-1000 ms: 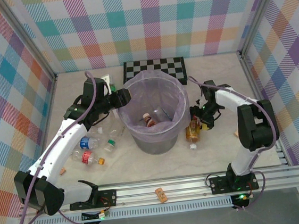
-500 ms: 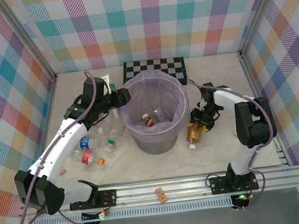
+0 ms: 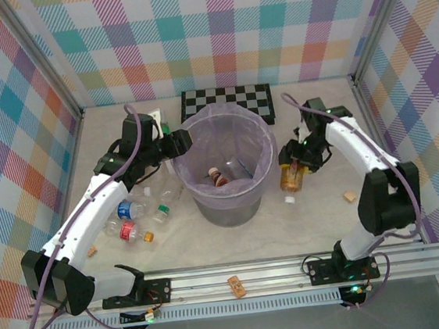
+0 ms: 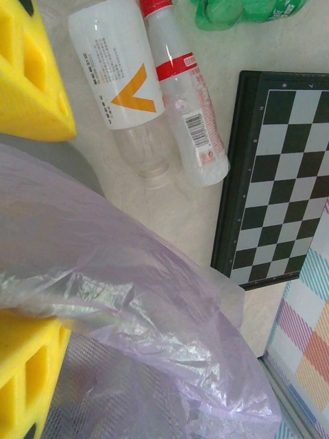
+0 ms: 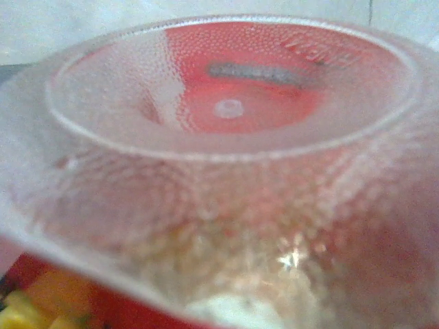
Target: Put the plastic bottles in the bin
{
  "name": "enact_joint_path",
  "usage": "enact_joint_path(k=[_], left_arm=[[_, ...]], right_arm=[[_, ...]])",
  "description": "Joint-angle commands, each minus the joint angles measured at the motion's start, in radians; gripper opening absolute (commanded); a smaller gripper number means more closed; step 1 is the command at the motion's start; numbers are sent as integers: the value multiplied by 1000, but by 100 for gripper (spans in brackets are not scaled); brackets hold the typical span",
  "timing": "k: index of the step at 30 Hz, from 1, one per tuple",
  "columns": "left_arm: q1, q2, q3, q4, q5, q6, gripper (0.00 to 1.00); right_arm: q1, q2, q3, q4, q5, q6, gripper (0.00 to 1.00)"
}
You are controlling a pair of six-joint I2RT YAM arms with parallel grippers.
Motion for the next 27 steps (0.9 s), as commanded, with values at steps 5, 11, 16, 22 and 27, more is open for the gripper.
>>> enact_joint_path(k=[5, 11, 16, 22, 27], left_arm=[[6, 1, 0, -52, -8, 14, 60], [8, 9, -7, -40, -5, 7, 61], [8, 20, 0, -37, 5, 10, 61], [7, 26, 2, -34, 8, 8, 60], [7, 30, 7, -42, 13, 7, 60]], right_arm=[[-3, -81, 290, -306, 90, -83, 49], [-3, -73, 631, -479, 123, -144, 43], [77, 11, 922, -555, 89, -177, 42], [269, 170, 1209, -596, 71, -160, 42], [373, 267, 1251, -563, 67, -171, 42]])
